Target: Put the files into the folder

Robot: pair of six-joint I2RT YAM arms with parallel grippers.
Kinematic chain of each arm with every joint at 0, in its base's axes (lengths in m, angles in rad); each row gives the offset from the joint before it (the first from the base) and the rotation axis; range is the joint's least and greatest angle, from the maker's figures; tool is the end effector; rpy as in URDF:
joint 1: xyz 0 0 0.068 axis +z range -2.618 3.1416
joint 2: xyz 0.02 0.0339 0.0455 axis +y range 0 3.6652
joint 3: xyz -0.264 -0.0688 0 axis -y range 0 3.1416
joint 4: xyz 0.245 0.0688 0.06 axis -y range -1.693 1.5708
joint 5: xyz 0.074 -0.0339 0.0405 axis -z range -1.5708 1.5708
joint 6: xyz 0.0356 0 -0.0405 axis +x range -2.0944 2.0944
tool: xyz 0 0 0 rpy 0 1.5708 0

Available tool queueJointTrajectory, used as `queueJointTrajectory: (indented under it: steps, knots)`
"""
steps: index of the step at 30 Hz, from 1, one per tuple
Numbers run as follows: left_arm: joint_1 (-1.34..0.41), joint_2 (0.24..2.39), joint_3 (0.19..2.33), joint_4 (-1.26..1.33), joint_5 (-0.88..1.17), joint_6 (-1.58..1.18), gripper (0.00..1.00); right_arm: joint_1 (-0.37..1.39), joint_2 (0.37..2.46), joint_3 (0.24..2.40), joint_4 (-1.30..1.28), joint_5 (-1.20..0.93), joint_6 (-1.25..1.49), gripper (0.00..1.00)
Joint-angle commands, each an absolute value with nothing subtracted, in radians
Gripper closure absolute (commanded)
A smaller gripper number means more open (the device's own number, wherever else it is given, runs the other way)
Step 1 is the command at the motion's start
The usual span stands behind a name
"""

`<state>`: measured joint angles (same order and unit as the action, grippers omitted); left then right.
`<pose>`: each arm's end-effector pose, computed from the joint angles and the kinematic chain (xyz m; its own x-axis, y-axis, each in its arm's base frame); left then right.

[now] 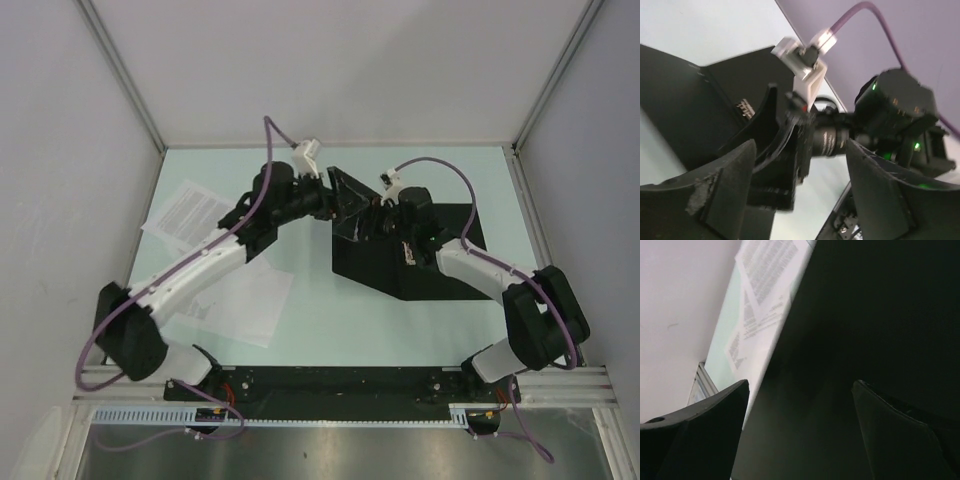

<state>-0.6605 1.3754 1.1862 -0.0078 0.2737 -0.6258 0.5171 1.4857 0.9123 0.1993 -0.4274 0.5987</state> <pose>0.2522 -0.2081 0.3641 -0.5939 -0.2528 -0.7638 0.5579 0.5547 -0.6173 0.2839 0.1784 0.2552 -0.7050 0.1891 -0.6836 -0.4697 0.5977 0.6497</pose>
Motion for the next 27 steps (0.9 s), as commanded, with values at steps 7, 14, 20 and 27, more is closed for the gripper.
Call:
queueJointTrajectory:
  steps: [7, 14, 20, 27]
  knots:
    - [-0.657, 1.684, 1.236, 0.181, 0.315, -0.706, 0.31, 0.358, 1.647, 0.655, 0.471, -0.546, 0.664, 0.35]
    - [-0.653, 1.864, 1.284, 0.092, 0.259, -0.606, 0.37, 0.244, 1.539, 0.597, 0.407, -0.597, 0.614, 0.36]
    - [-0.652, 1.95, 1.264, 0.069, 0.19, -0.552, 0.36, 0.111, 1.376, 0.597, 0.129, -0.417, 0.549, 0.29]
    - [-0.626, 2.002, 1.203, 0.078, 0.173, -0.563, 0.37, -0.127, 1.351, 0.526, 0.058, -0.38, 0.646, 0.33]
